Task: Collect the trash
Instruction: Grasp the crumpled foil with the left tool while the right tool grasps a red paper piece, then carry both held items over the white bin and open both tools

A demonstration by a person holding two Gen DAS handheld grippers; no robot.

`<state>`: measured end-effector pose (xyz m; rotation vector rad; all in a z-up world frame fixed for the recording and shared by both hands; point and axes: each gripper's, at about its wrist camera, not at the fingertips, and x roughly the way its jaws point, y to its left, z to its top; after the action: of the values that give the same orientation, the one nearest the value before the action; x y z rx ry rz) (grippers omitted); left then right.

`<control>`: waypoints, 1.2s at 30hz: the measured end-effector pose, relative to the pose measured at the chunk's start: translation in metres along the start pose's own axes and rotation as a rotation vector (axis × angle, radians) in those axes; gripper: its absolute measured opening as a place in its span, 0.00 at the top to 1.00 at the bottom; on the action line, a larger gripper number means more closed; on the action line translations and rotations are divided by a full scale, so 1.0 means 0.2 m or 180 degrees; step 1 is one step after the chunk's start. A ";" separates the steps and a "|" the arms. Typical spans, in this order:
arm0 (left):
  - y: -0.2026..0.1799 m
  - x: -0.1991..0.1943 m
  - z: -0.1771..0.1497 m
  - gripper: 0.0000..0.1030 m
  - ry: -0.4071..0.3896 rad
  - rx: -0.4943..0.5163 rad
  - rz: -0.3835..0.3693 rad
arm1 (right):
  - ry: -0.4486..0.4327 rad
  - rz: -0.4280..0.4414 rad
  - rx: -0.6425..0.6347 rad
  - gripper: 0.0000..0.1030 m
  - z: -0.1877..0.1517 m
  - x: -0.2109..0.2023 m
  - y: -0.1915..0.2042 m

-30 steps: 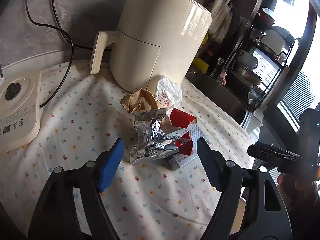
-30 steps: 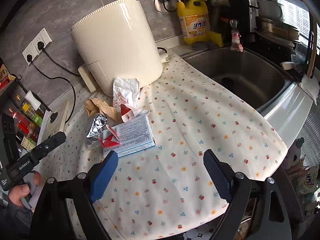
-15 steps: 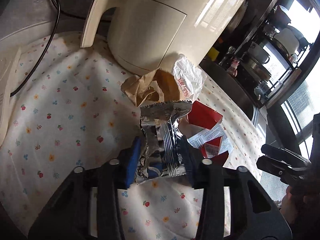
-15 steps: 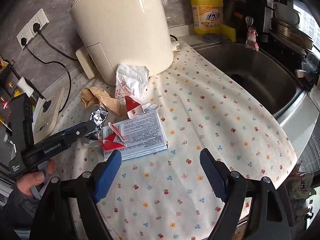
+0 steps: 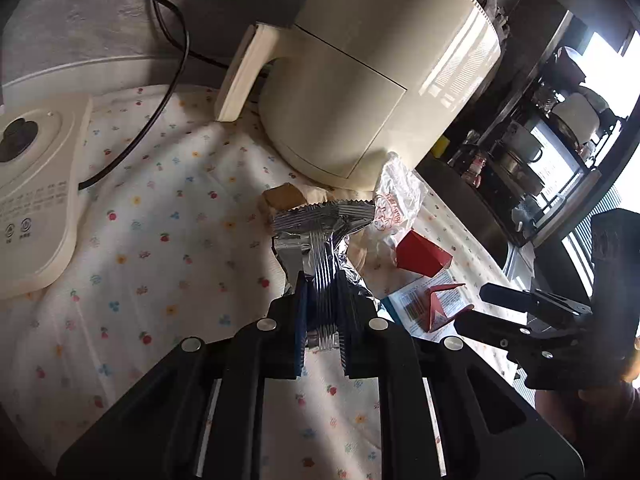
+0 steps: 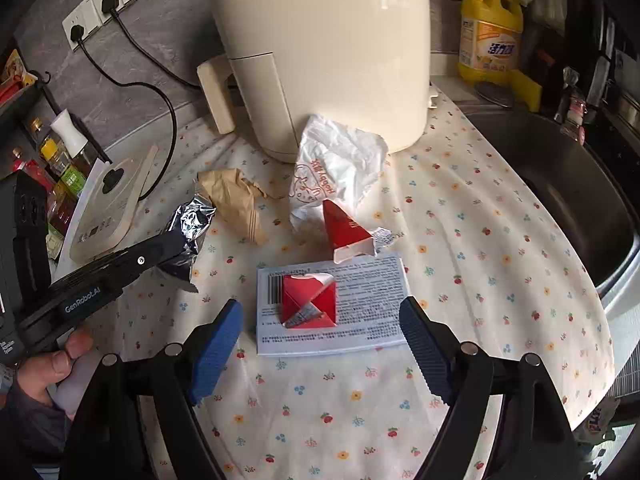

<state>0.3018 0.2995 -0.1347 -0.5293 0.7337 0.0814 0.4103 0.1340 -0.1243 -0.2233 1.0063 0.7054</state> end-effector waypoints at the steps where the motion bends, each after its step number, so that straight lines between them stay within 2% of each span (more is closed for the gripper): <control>1: 0.01 -0.02 -0.01 0.87 -0.0012 -0.0014 0.0023 | 0.0014 0.0005 -0.0024 0.23 0.01 0.02 0.01; 4: 0.02 -0.07 -0.03 0.87 -0.0058 -0.0042 0.0087 | 0.0116 -0.0063 -0.0112 0.25 0.01 0.11 0.03; 5: 0.02 -0.09 -0.03 0.87 -0.0076 -0.0041 0.0109 | 0.0160 -0.0084 -0.0151 0.47 0.00 0.14 0.04; 6: 0.02 -0.11 -0.04 0.87 -0.0097 -0.0037 0.0127 | 0.0143 -0.0177 -0.0222 0.61 -0.01 0.14 0.05; 7: 0.01 -0.13 -0.04 0.87 -0.0124 -0.0031 0.0144 | 0.0116 -0.0199 -0.0276 0.69 -0.01 0.12 0.05; 9: -0.01 -0.17 -0.05 0.87 -0.0168 -0.0022 0.0169 | 0.0108 0.0015 -0.0238 0.70 -0.02 0.08 0.04; 12: -0.05 -0.21 -0.06 0.87 -0.0204 -0.0018 0.0178 | -0.0011 -0.0001 -0.0310 0.70 -0.06 -0.01 0.05; 23: -0.27 -0.23 -0.20 0.87 -0.0118 0.0126 0.0086 | -0.0155 0.0036 -0.0049 0.70 -0.28 -0.31 -0.12; 28: -0.44 -0.17 -0.30 0.87 0.0036 0.0192 -0.0014 | -0.0138 -0.0033 0.0102 0.70 -0.43 -0.45 -0.26; 32: -0.65 -0.16 -0.36 0.87 0.0111 0.0452 -0.0133 | -0.0152 -0.0079 0.0240 0.69 -0.56 -0.56 -0.38; 36: -0.82 -0.14 -0.41 0.87 0.0157 0.0571 -0.0234 | -0.0136 -0.0122 0.0375 0.69 -0.68 -0.65 -0.49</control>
<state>0.2716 0.1202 -0.0962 -0.3874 0.7608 -0.0657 0.3342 -0.0633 -0.1030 -0.1242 0.9967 0.6115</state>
